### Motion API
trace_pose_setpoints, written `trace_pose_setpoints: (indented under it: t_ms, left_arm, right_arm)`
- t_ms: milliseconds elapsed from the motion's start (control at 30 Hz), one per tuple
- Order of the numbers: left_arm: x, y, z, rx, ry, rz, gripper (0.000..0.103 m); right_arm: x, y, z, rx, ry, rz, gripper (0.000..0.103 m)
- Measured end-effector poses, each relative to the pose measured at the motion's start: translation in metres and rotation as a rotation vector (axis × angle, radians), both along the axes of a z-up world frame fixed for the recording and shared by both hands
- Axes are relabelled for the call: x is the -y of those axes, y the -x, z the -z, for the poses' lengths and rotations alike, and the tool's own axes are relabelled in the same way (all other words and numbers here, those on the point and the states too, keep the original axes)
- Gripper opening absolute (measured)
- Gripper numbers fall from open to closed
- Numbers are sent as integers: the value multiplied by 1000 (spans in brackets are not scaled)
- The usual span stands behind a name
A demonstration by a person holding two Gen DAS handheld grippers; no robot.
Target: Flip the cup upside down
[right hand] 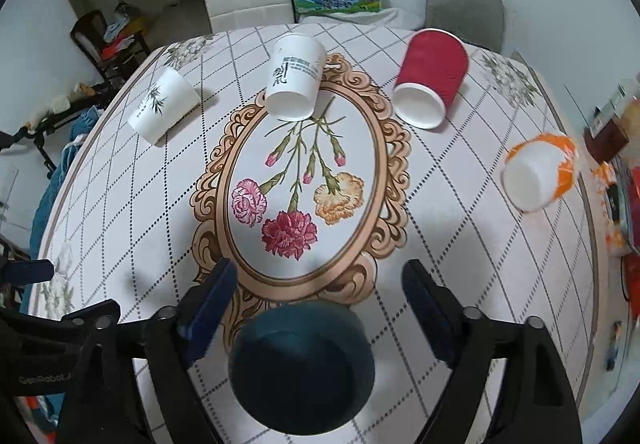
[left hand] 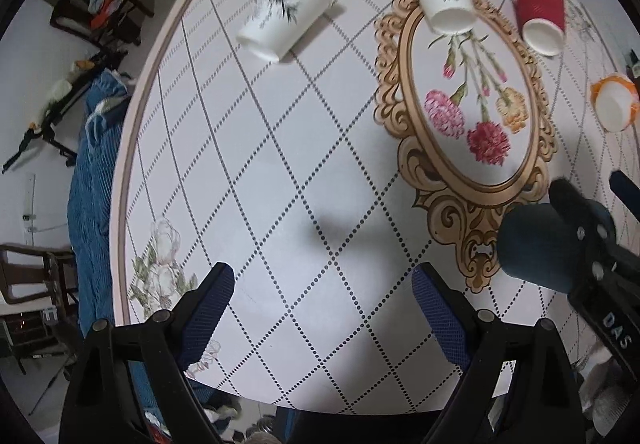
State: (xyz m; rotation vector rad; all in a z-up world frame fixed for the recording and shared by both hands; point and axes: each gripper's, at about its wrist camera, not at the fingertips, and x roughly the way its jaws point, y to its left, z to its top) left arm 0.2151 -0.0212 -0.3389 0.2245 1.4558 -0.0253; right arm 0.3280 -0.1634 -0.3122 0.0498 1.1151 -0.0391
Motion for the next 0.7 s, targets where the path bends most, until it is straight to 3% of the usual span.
trace_pose_setpoints:
  t_ms: [267,300,700]
  left_arm:
    - [2,19,-45,108,28,48,91]
    - [2,23,-52,123,30,49,96]
    - [10,82,-135,296,66,44,99]
  right_arm:
    - [10,48,-55,33,111,93,96]
    - [12,56,-62,35,122,109,96]
    - [24,134,-139,127,114,158,97]
